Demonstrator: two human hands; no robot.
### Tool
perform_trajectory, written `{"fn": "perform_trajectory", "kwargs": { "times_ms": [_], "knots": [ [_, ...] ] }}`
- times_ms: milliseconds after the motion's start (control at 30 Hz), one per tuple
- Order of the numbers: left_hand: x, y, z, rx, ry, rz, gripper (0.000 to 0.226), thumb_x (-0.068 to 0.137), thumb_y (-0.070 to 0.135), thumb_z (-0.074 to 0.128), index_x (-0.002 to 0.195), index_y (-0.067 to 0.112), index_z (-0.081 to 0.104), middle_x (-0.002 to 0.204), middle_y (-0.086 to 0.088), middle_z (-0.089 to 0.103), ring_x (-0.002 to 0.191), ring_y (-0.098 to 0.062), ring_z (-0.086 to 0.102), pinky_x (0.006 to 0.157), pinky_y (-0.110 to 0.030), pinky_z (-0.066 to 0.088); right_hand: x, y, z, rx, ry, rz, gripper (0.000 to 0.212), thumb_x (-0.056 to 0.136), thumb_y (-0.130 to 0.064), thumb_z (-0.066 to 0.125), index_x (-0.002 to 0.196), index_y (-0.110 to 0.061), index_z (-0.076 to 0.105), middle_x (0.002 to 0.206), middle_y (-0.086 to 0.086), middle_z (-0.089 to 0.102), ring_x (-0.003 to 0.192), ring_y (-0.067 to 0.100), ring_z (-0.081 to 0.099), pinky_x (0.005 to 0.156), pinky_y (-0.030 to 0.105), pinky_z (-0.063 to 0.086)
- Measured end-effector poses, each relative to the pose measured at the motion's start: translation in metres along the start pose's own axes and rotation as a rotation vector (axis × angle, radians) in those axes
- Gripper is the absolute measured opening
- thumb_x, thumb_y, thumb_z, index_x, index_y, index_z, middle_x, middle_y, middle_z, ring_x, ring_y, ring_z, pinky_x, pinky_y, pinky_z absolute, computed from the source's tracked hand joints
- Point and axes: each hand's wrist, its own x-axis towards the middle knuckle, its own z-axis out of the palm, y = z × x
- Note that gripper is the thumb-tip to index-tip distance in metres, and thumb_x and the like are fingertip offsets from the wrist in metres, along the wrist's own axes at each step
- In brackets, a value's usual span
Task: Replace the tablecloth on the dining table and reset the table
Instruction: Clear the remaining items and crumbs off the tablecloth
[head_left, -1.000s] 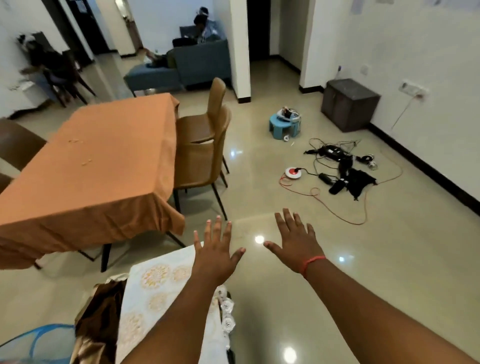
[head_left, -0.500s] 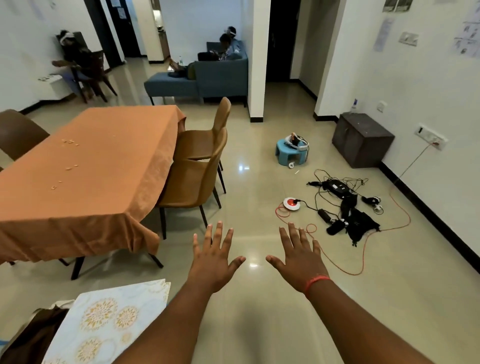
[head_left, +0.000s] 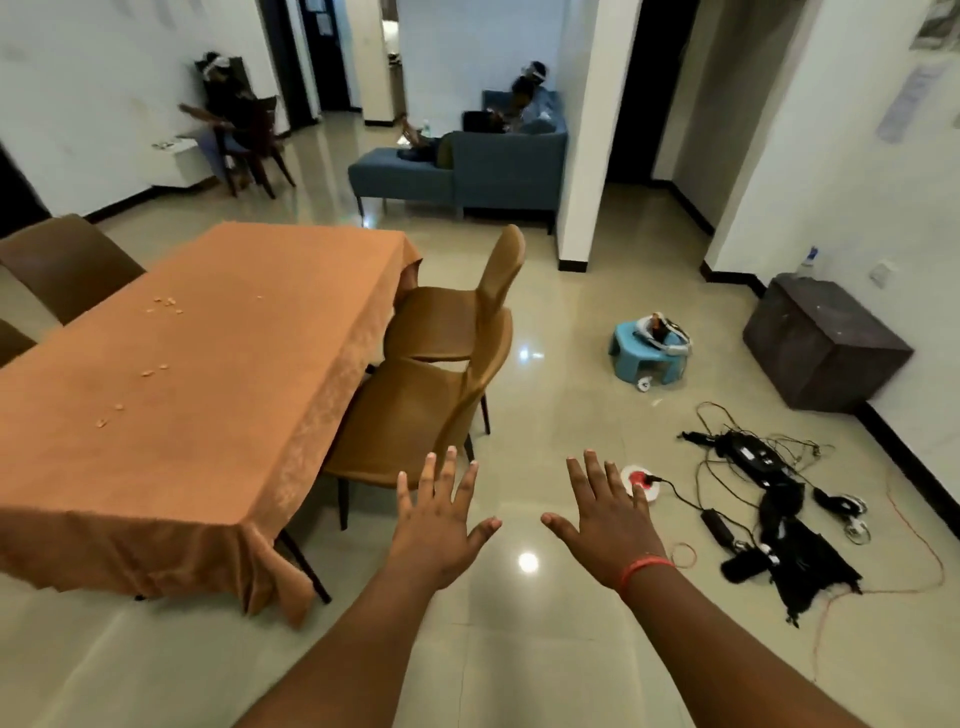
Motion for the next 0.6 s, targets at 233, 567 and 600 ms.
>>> {"fn": "perform_trajectory", "kwargs": {
  "times_ms": [233, 567, 600],
  "knots": [
    [0.079, -0.084, -0.001, 0.009, -0.012, -0.296, 0.083, 0.088, 0.079, 0.002, 0.156, 0.033, -0.014, 0.164, -0.003, -0.022, 0.150, -0.028, -0.021, 0.118, -0.061, -0.007, 0.180, -0.050, 0.000, -0.034, -0.014, -0.269, 0.084, 0.089, -0.077, 0.014, 0.157, -0.032, -0.009, 0.166, -0.003, -0.014, 0.154, 0.025, -0.006, 0.122, 0.054, 0.007],
    [0.112, -0.187, -0.038, -0.056, 0.039, -0.800, 0.080, 0.092, 0.075, 0.006, 0.156, 0.031, -0.014, 0.164, -0.005, -0.020, 0.151, -0.030, -0.019, 0.117, -0.063, -0.009, 0.354, -0.206, -0.015, -0.015, -0.123, -0.706, 0.089, 0.084, -0.081, 0.006, 0.157, -0.032, -0.007, 0.166, -0.003, -0.008, 0.154, 0.025, -0.003, 0.122, 0.054, 0.005],
    [0.109, -0.200, -0.038, -0.054, 0.041, -0.847, 0.079, 0.093, 0.075, 0.007, 0.156, 0.031, -0.014, 0.164, -0.005, -0.021, 0.151, -0.030, -0.019, 0.117, -0.063, -0.008, 0.361, -0.223, -0.012, -0.017, -0.132, -0.749, 0.088, 0.086, -0.080, 0.009, 0.157, -0.032, -0.009, 0.166, -0.003, -0.010, 0.154, 0.025, -0.004, 0.123, 0.054, 0.004]
  ]
}}
